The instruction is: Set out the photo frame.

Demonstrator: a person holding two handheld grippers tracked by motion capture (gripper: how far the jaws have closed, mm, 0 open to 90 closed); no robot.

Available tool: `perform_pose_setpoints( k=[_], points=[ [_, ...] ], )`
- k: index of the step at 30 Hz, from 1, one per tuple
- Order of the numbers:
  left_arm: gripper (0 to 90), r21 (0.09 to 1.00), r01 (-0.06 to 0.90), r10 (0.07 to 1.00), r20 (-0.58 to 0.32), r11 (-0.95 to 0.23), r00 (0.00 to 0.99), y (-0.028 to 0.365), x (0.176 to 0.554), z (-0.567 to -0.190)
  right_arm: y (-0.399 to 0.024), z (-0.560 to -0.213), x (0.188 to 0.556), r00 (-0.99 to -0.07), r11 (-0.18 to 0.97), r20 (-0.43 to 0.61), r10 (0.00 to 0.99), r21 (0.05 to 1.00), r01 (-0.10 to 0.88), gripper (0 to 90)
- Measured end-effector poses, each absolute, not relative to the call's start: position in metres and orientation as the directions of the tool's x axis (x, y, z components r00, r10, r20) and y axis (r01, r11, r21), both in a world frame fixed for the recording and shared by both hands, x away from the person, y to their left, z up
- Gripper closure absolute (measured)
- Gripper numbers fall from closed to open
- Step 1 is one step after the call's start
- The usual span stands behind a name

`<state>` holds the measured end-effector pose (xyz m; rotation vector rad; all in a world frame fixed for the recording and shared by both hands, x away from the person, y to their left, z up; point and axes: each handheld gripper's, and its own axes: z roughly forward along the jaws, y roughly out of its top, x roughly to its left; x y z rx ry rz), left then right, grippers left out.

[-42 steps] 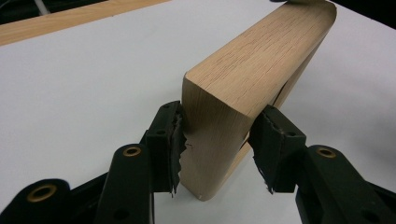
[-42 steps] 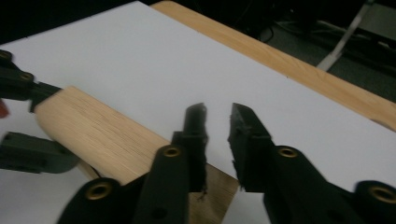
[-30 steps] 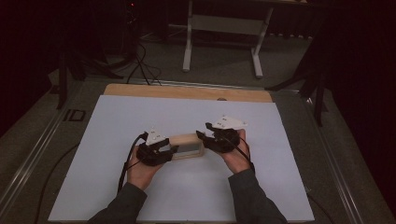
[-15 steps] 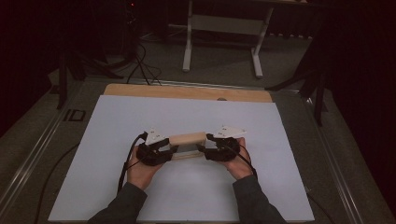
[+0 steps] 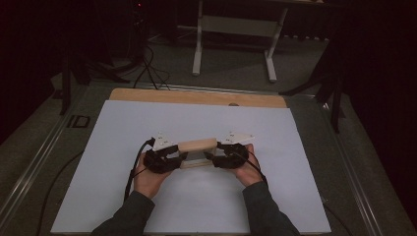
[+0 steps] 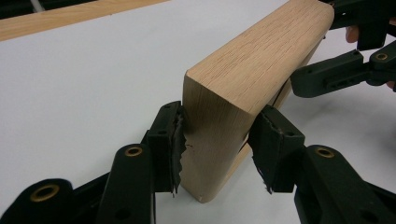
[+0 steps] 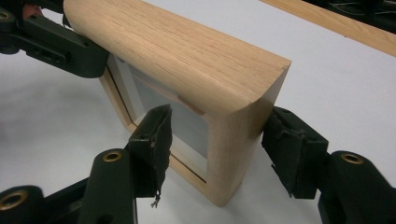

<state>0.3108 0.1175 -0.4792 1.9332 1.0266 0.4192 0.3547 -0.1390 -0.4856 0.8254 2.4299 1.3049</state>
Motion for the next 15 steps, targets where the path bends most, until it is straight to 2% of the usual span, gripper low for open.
perform_pose_setpoints(
  k=[15],
  points=[
    [56.6,0.821,0.492,0.784,-0.09,-0.29,0.614,0.1169,0.3139,-0.4782,-0.1422,-0.4826,0.3585,-0.807,0.428,0.03,0.59,0.836,0.344,46.4]
  ],
)
